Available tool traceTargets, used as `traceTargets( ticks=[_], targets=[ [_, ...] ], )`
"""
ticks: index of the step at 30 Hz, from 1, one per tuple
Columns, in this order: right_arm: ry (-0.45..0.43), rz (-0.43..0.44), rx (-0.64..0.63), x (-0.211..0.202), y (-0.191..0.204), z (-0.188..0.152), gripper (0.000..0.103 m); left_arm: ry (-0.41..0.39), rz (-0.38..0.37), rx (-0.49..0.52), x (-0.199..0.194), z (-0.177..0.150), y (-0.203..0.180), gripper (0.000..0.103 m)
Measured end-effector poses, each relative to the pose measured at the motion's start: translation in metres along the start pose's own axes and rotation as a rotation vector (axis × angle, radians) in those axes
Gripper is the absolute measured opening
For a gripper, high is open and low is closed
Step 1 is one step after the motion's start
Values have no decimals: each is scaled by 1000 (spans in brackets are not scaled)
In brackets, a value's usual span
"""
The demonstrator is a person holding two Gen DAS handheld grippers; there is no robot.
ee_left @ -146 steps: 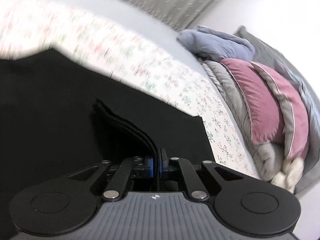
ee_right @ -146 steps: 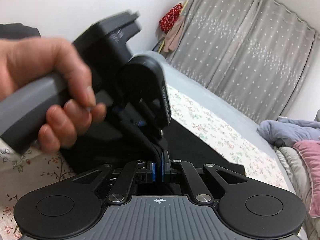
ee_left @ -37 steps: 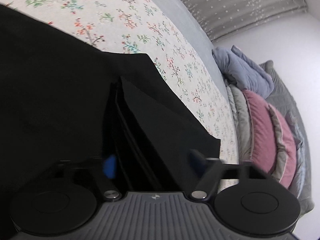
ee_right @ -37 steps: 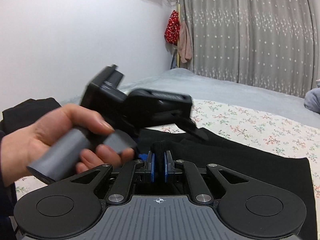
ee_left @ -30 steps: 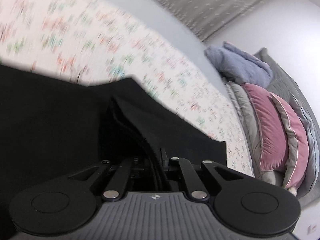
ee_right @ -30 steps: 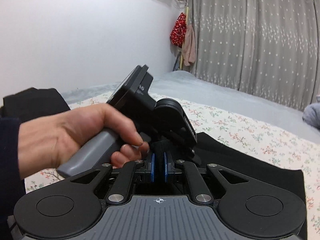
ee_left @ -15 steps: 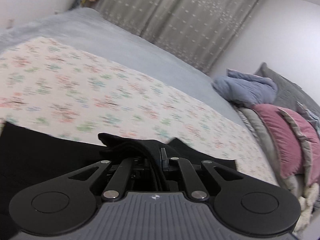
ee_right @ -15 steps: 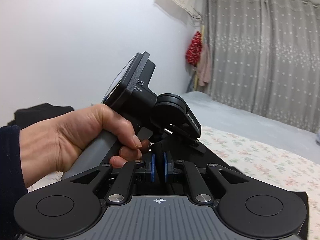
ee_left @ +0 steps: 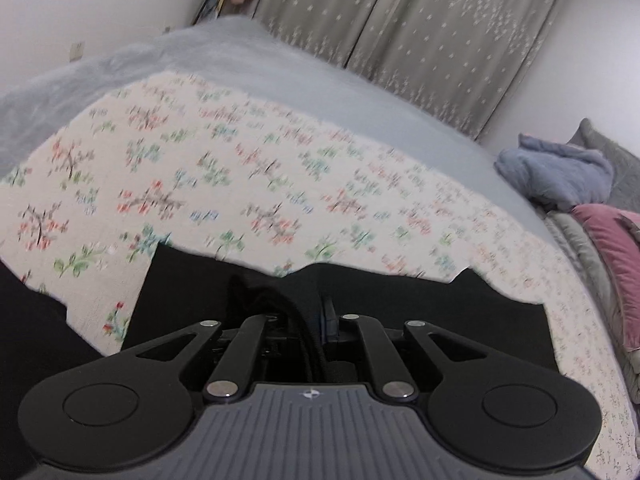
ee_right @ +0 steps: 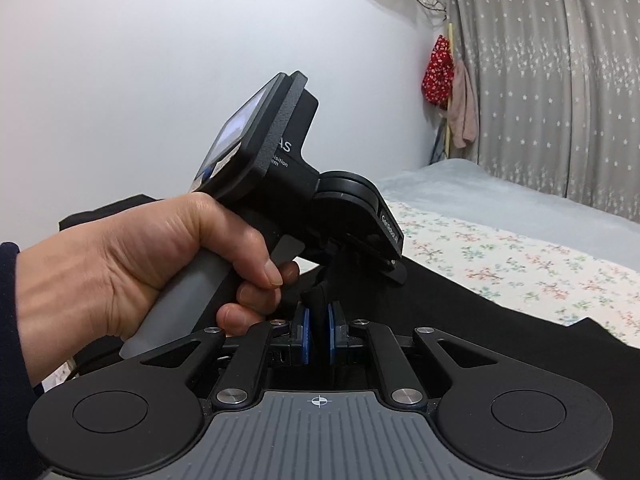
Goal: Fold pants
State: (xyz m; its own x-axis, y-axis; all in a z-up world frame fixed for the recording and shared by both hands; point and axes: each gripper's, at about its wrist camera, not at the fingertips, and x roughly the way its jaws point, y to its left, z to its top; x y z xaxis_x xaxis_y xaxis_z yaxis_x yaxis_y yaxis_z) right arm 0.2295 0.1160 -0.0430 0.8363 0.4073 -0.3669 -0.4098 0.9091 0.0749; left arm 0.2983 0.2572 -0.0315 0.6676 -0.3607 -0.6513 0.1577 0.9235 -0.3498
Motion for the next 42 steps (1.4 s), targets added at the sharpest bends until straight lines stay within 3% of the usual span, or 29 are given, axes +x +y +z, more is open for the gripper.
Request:
traceTargets(
  ticks=[4, 9, 11, 14, 18, 20, 22, 23, 26, 29, 33, 35, 36, 39, 42],
  targets=[
    [68, 43, 8, 18, 8, -7, 8, 65, 62, 34, 11, -10, 6, 30],
    [144, 81, 15, 33, 12, -24, 8, 60, 79, 85, 4, -12, 5, 31],
    [141, 87, 30, 32, 11, -24, 8, 42, 77, 89, 2, -11, 5, 25],
    [122, 90, 32, 29, 9, -21, 8, -49, 59, 117, -15, -2, -4, 22],
    [36, 90, 33, 18, 11, -10, 8, -105, 130, 195, -33, 4, -14, 22],
    [40, 105, 35, 20, 14, -5, 8, -53, 179, 223, -20, -2, -10, 27],
    [100, 114, 26, 33, 19, -7, 8, 45, 226, 206, 0, -12, 2, 37],
    [135, 128, 28, 41, 21, -12, 8, 60, 217, 189, 4, -16, 8, 37],
    [232, 156, 57, 56, 22, -24, 9, 17, 193, 148, -6, -11, 13, 39],
    [221, 183, 118, 52, 14, -23, 11, -8, 257, 144, -13, -7, 13, 51],
    [230, 221, 143, 34, -1, -18, 15, 11, 299, 105, -14, -6, 18, 51],
    [213, 229, 183, 8, -17, -15, 29, -8, 340, 119, -19, -1, 10, 51],
    [194, 235, 201, -7, -29, -12, 31, -19, 346, 130, -23, 0, 5, 51],
    [145, 178, 229, -60, -68, -13, 36, -46, 284, 180, -32, -1, -20, 52],
    [178, 42, 213, -105, -118, -23, 37, -36, 183, 220, -28, -13, -52, 52]
  ],
)
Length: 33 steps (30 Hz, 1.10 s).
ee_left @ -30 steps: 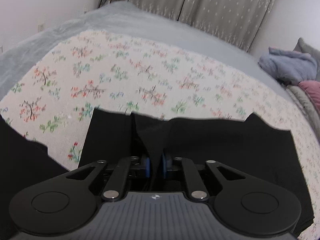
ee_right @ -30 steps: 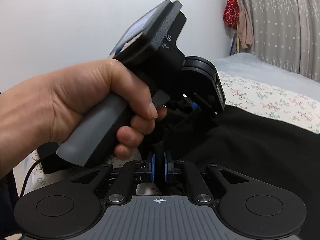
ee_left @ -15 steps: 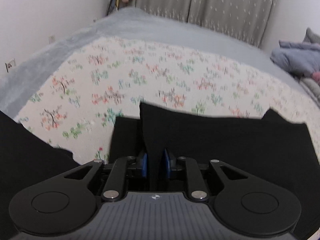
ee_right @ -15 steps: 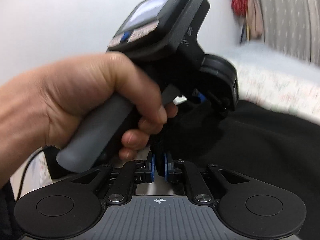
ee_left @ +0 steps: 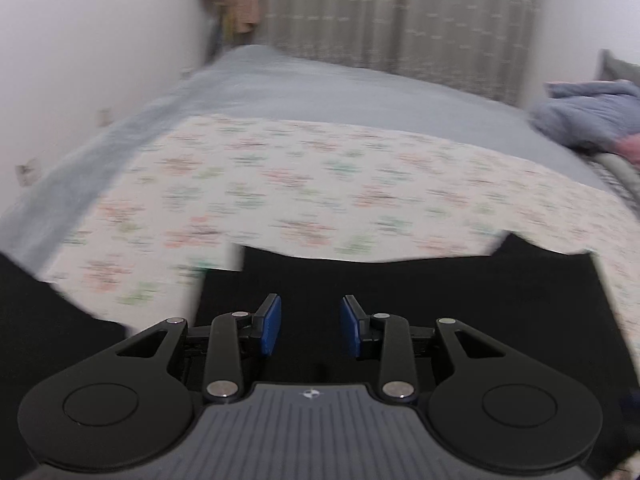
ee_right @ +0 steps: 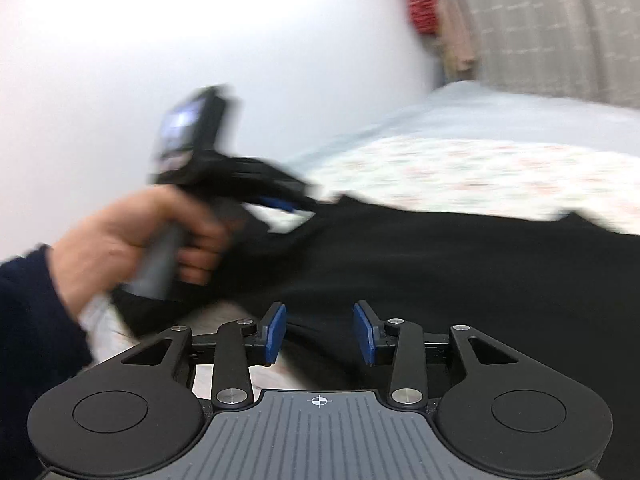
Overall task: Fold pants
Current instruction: 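Open both tools and lay the folded trousers flat on the bed, then grasp the folded trousers edge with the right tool and lift it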
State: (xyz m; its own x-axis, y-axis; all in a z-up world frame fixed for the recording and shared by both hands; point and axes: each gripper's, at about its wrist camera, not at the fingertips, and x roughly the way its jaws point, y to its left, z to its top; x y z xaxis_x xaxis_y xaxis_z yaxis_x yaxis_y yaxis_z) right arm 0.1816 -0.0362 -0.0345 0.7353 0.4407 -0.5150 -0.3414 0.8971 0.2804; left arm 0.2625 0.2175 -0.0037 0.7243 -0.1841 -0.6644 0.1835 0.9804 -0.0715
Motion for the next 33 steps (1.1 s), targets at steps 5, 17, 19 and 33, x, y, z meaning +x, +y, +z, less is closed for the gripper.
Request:
traceTargets(
  ticks=[5, 17, 19, 33],
  targets=[
    [148, -181, 13, -38, -79, -27, 37, 144, -144, 176, 24, -32, -76, 53],
    [353, -126, -235, -65, -79, -63, 24, 161, 36, 277, 27, -47, -112, 67],
    [296, -111, -183, -65, -85, -74, 24, 123, 38, 275, 16, -45, -123, 67],
    [150, -88, 124, -69, -124, -56, 28, 151, -83, 222, 32, -79, -225, 68]
  ],
)
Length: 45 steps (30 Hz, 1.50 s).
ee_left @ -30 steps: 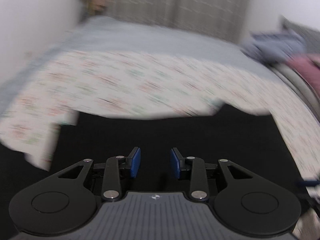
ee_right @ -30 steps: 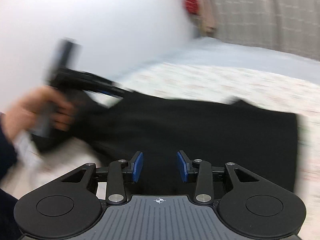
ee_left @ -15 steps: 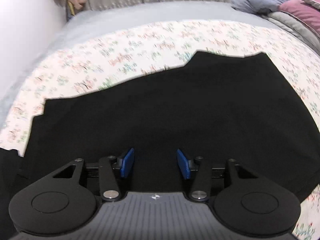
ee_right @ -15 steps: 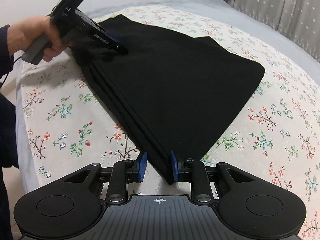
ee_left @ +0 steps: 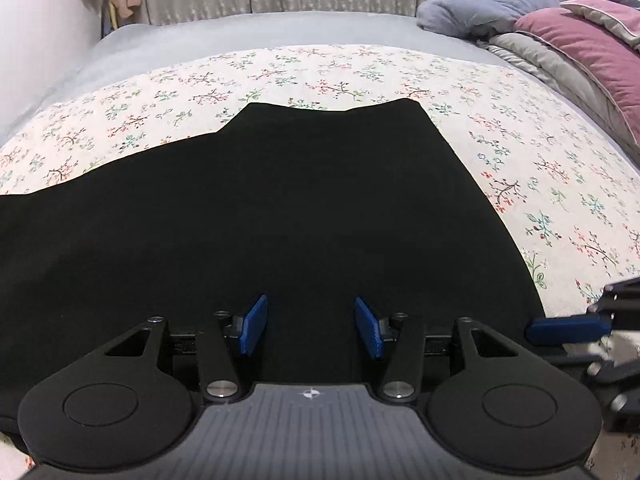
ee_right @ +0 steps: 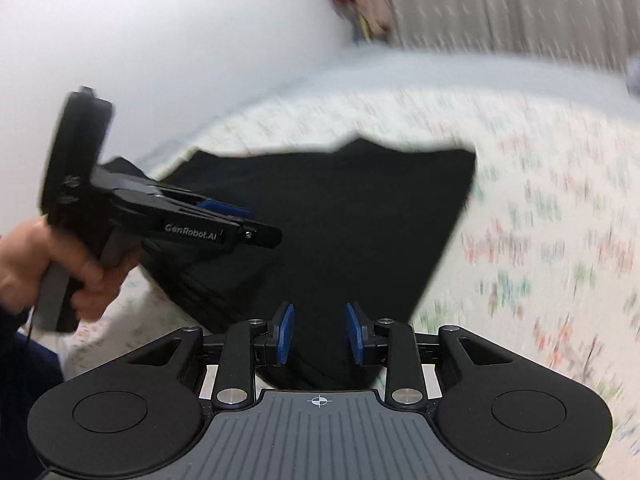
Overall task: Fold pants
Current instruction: 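Grasp the folded trousers edge with the right tool and lift it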
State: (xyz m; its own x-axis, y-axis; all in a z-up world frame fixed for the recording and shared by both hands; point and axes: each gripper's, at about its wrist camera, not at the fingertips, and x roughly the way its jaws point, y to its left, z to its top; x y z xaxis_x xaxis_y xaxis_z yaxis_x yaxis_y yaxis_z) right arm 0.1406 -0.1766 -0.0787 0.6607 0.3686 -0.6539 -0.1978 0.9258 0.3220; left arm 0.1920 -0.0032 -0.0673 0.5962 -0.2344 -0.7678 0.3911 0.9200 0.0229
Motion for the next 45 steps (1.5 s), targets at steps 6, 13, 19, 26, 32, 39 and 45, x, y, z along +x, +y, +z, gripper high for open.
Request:
traceTargets(
  ticks=[6, 13, 19, 26, 32, 39, 45],
  targets=[
    [63, -23, -31, 6, 10, -6, 26, 21, -19, -18, -2, 1, 9, 68],
    [80, 13, 17, -8, 0, -5, 27, -6, -84, -82, -12, 13, 3, 68],
    [-18, 108, 334, -30, -49, -3, 34, 28, -159, -134, -2, 20, -9, 68],
    [15, 214, 666, -4, -87, -26, 34, 43, -155, -150, 1, 17, -4, 68],
    [-13, 233, 661, 9, -73, -31, 32, 52, -153, -149, -1, 16, -4, 68],
    [-84, 334, 836, 3, -87, -53, 31, 56, -154, -153, 1, 18, -1, 68],
    [-92, 251, 839, 6, -87, -52, 14, 51, -141, -136, 1, 16, -6, 68]
  ],
)
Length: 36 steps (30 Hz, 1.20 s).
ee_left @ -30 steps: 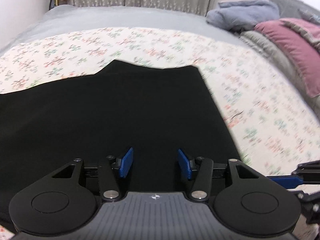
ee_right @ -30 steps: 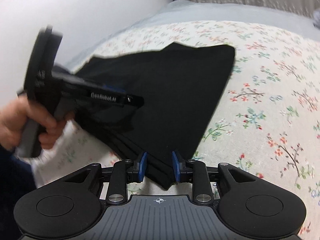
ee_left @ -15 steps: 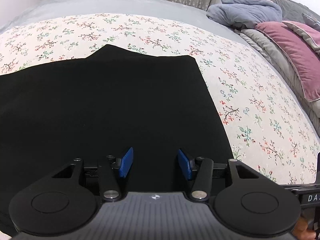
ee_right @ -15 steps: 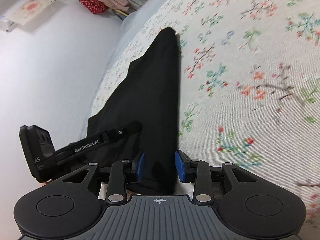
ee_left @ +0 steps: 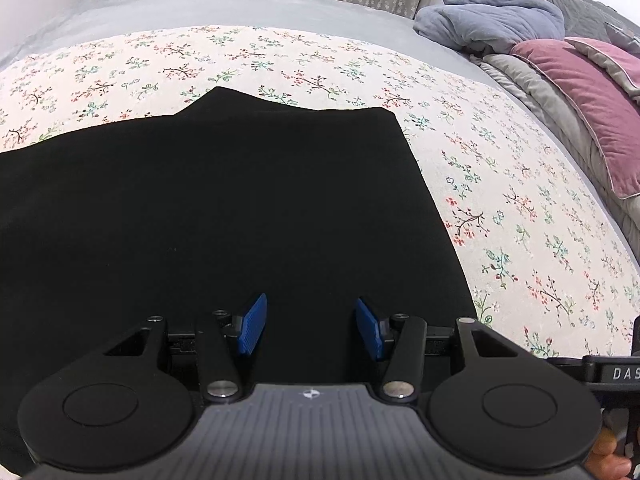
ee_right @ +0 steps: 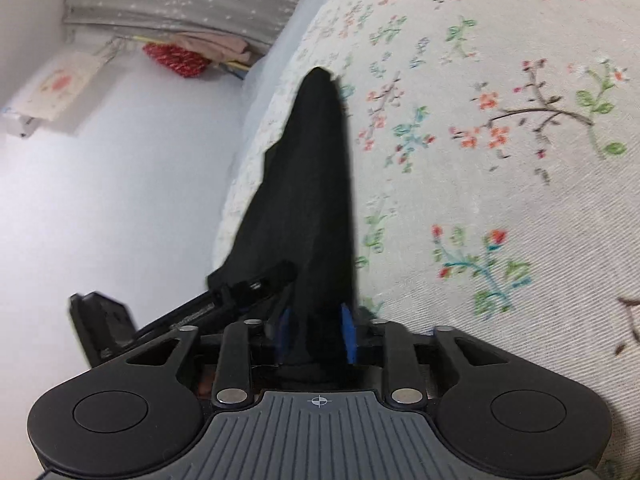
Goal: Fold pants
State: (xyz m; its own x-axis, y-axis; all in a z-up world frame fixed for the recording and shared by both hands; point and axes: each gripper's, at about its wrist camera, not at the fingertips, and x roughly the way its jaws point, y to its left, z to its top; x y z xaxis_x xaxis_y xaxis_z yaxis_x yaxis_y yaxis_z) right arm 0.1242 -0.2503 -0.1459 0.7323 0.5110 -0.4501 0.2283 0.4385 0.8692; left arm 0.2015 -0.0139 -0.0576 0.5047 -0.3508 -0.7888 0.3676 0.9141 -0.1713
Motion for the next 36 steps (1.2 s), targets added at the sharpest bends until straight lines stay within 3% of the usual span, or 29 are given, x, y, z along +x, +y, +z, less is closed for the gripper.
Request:
traceTargets(
  ticks=[6, 15, 17, 19, 22, 25, 28, 31, 33, 34, 36],
  targets=[
    [-4, -43, -131, 8, 13, -5, 18, 2, 4, -1, 0, 0, 0, 68],
    [48, -44, -97, 10, 10, -8, 16, -2, 25, 7, 1, 8, -5, 68],
    [37, -77, -125, 8, 15, -11, 9, -62, 29, 58, -4, 14, -14, 68],
    [13, -107, -165, 6, 23, -17, 9, -98, -15, 74, -6, 23, -26, 69],
    [-11, -135, -203, 5, 31, -23, 9, -82, -44, 128, 10, 42, -60, 73],
    [-10, -134, -200, 6, 30, -23, 9, -28, 68, 275, 46, 63, -104, 74],
    [-13, -133, -213, 8, 30, -24, 9, 49, 198, 321, 85, 84, -130, 74],
    [-15, -139, -228, 8, 31, -25, 9, 31, 383, 433, 109, 92, -147, 83],
    [-14, -143, -234, 7, 33, -25, 9, 22, 439, 483, 115, 92, -151, 70],
    [-14, -145, -238, 7, 33, -26, 9, 29, 453, 496, 117, 90, -151, 45],
    [-13, -146, -241, 6, 34, -26, 9, 34, 459, 507, 119, 85, -150, 35]
  ],
)
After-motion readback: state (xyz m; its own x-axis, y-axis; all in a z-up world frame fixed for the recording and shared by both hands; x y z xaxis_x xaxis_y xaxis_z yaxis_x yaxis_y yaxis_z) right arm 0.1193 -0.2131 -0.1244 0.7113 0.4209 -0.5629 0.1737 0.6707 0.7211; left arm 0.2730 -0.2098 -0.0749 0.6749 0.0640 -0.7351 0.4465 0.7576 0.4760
